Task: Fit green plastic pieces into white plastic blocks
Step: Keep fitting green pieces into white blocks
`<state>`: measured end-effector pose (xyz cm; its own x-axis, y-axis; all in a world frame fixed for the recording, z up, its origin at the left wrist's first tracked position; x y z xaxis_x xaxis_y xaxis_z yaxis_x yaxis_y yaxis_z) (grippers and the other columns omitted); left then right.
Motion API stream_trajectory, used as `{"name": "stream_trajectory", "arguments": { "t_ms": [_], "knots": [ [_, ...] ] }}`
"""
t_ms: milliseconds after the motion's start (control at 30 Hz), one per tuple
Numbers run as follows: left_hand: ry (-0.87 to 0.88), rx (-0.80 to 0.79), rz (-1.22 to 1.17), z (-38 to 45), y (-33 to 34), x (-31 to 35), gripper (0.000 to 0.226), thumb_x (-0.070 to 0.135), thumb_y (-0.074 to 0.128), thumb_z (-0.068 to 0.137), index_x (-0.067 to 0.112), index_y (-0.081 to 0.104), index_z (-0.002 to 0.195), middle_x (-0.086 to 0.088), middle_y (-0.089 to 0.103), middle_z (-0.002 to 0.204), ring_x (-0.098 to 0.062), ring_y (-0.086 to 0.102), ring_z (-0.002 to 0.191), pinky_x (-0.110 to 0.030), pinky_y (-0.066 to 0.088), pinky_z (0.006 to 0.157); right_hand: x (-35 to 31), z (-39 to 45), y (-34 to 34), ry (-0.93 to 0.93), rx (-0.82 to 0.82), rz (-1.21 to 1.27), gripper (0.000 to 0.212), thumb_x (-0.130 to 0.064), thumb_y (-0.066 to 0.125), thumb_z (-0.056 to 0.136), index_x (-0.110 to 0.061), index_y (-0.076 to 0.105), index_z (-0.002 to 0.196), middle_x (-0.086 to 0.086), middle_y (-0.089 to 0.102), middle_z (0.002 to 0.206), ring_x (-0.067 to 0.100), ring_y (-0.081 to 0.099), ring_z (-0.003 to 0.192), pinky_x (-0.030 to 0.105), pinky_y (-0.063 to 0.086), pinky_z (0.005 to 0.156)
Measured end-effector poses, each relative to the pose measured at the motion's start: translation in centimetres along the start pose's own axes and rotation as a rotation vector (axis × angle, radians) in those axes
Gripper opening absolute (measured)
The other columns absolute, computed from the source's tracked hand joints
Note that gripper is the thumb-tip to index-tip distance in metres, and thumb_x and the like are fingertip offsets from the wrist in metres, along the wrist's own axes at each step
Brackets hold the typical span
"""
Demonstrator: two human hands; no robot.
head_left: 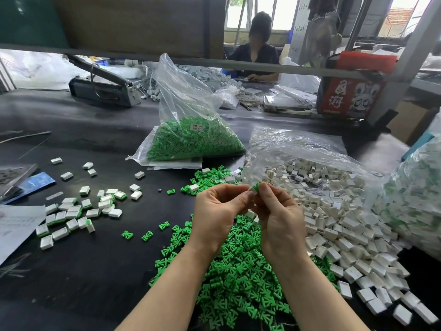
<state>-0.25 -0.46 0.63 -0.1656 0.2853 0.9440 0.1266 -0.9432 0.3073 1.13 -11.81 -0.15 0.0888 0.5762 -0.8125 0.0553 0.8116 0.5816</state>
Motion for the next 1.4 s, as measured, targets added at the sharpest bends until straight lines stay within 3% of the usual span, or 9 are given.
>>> {"name": "stream_trajectory", "arguments": {
  "t_ms": [233,400,700,1000,1267,1400],
  "knots": [
    [0.031,0.029,0.007,-0.1,-0.3,0.0,0.009,0.008,0.078,0.079,0.007,0.076,0.087,-0.011,0.076,0.079,-0.018,0.069,0.069,-0.027,0.056,0.063,0.1,-0.2,0.1,-0.077,0.01,-0.098,0.005,-0.014,0.071,0.079,-0.009,0.07,0.08,0.008,0.068,0.077,0.021,0.063,0.073,0.031,0.054,0.07],
    [0.095,0.006,0.038,0.0,-0.6,0.2,0.009,0.001,0.076,0.078,0.004,0.075,0.087,-0.008,0.076,0.076,-0.014,0.071,0.067,-0.02,0.055,0.063,-0.8,0.2,-0.2,-0.123,-0.034,-0.299,0.007,-0.005,0.069,0.087,-0.008,0.07,0.081,0.01,0.067,0.073,0.022,0.06,0.068,0.029,0.051,0.063],
    [0.192,-0.031,0.195,0.1,-1.4,0.9,0.015,-0.001,0.077,0.079,0.014,0.078,0.081,-0.009,0.075,0.075,-0.016,0.07,0.067,-0.027,0.059,0.06,-2.3,0.0,-0.3,-0.291,-0.177,-0.643,0.006,-0.008,0.071,0.087,-0.007,0.068,0.081,0.018,0.067,0.076,0.034,0.059,0.067,0.047,0.051,0.062],
    [0.242,-0.09,0.261,0.2,-1.8,1.3,0.016,-0.005,0.075,0.08,0.009,0.077,0.086,-0.004,0.076,0.079,-0.013,0.072,0.074,-0.02,0.056,0.07,-2.5,0.3,-0.6,-0.285,-0.269,-0.709,0.008,-0.007,0.071,0.086,-0.008,0.068,0.079,0.011,0.068,0.072,0.015,0.06,0.061,0.025,0.05,0.054],
    [0.234,-0.107,0.277,0.4,-1.9,1.1,0.015,-0.001,0.073,0.084,0.014,0.076,0.087,0.0,0.076,0.079,-0.009,0.071,0.075,-0.018,0.054,0.07,-2.0,-0.2,-0.4,-0.31,-0.382,-1.007,0.026,-0.017,0.052,0.1,-0.009,0.055,0.075,0.007,0.056,0.064,0.009,0.044,0.057,0.041,0.036,0.056],
    [0.242,-0.156,0.328,0.5,-2.2,1.2,0.015,-0.002,0.071,0.085,0.01,0.076,0.09,-0.001,0.076,0.082,-0.008,0.072,0.078,-0.015,0.053,0.07,-2.1,-0.2,-0.6,-0.281,-0.435,-1.004,0.026,-0.014,0.053,0.099,-0.009,0.051,0.074,-0.007,0.046,0.058,0.006,0.038,0.055,0.032,0.03,0.052]
  ]
}}
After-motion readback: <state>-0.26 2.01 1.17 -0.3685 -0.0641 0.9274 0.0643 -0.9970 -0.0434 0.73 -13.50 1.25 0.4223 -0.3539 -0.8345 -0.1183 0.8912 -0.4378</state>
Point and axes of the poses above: each hand's wrist, its own z-axis towards the middle knuckle, its own y-axis out of the palm, x = y × z, the point moved 2 cm from there along z, towards the middle knuckle
